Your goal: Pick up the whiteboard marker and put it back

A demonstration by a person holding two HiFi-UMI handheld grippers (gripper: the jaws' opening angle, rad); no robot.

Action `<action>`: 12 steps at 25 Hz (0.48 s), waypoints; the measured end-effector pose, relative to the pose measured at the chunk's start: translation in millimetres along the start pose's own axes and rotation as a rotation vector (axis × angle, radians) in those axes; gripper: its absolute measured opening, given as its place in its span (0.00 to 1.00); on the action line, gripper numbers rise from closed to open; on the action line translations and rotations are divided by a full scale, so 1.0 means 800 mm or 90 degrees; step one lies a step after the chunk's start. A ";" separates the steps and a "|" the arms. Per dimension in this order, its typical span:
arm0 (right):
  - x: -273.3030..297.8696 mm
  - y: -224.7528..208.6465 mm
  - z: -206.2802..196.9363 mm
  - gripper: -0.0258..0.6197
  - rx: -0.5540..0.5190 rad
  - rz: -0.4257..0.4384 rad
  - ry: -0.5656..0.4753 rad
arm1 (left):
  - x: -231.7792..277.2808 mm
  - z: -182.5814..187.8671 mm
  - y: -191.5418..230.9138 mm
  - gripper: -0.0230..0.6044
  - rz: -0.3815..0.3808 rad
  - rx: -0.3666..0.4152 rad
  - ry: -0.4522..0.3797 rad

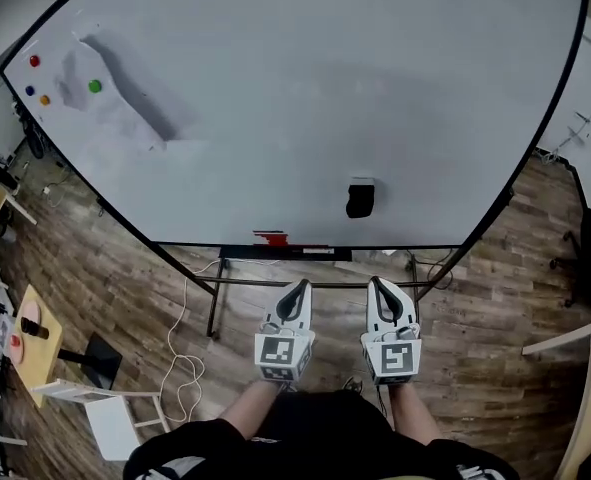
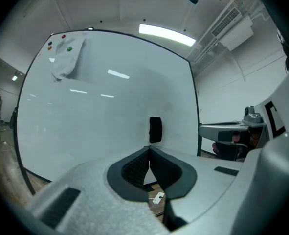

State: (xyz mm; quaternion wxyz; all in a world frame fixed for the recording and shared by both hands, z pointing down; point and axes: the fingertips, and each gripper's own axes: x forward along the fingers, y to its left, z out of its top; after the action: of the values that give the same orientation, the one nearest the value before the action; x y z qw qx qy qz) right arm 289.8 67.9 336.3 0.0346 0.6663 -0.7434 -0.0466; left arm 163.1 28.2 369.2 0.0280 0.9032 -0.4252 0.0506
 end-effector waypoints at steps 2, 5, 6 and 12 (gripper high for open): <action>0.002 0.013 0.007 0.04 0.009 0.000 0.001 | -0.005 -0.001 0.006 0.05 0.001 -0.001 0.004; 0.007 0.028 0.006 0.04 0.014 0.008 0.016 | -0.009 0.002 0.012 0.05 -0.005 -0.016 -0.007; 0.010 0.033 0.006 0.04 0.014 0.012 0.017 | -0.010 0.003 0.016 0.05 -0.006 -0.017 -0.010; 0.015 0.064 0.007 0.04 0.016 0.024 0.009 | -0.022 0.003 0.037 0.05 -0.009 -0.027 -0.013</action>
State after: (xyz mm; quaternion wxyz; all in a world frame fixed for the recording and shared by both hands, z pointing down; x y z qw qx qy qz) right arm 237.1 61.6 336.4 0.0326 0.6528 -0.7562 -0.0318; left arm 129.4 22.6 365.0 0.0429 0.9061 -0.4198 0.0320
